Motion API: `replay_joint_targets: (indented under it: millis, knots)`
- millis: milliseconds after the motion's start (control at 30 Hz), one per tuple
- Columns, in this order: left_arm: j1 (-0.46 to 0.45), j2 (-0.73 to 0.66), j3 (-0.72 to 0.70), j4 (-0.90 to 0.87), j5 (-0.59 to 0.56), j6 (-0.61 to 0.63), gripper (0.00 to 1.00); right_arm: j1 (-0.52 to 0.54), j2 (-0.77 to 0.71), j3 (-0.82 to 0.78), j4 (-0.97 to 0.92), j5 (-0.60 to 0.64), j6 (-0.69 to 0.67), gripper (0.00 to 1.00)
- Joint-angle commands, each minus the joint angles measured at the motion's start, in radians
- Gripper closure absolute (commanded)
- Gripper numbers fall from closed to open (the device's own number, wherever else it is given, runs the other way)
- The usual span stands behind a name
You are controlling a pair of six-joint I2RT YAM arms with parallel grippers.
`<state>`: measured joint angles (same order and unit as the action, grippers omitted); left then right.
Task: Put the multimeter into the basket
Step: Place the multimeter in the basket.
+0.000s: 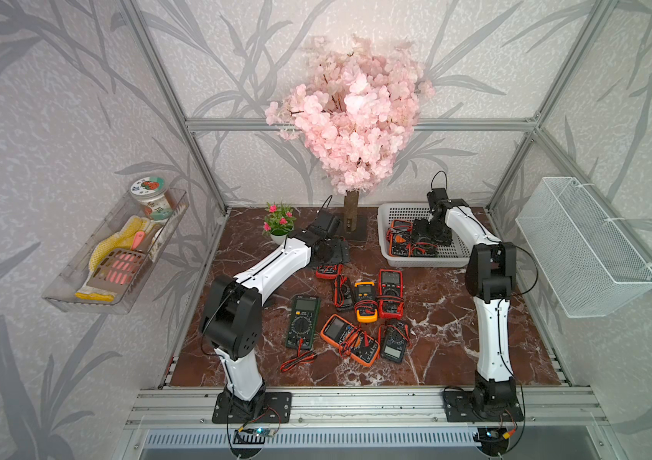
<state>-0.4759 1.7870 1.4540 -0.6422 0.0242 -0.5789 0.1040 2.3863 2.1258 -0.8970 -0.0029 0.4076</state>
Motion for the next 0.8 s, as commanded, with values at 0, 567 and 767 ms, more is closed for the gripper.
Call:
replay_joint_targets:
  millis: [0, 567, 767]
  knots:
    - [0.004, -0.005, 0.000, -0.001, -0.008, 0.004, 0.00, 0.002, -0.020, 0.031, -0.028, -0.029, 0.015, 0.00]
    - [0.005, -0.004, 0.002, -0.002, -0.009, 0.022, 0.00, -0.019, -0.179, -0.073, -0.007, -0.005, 0.055, 0.01]
    - [0.008, -0.008, 0.000, -0.007, -0.009, 0.031, 0.00, -0.020, -0.287, -0.168, 0.024, -0.002, 0.075, 0.01]
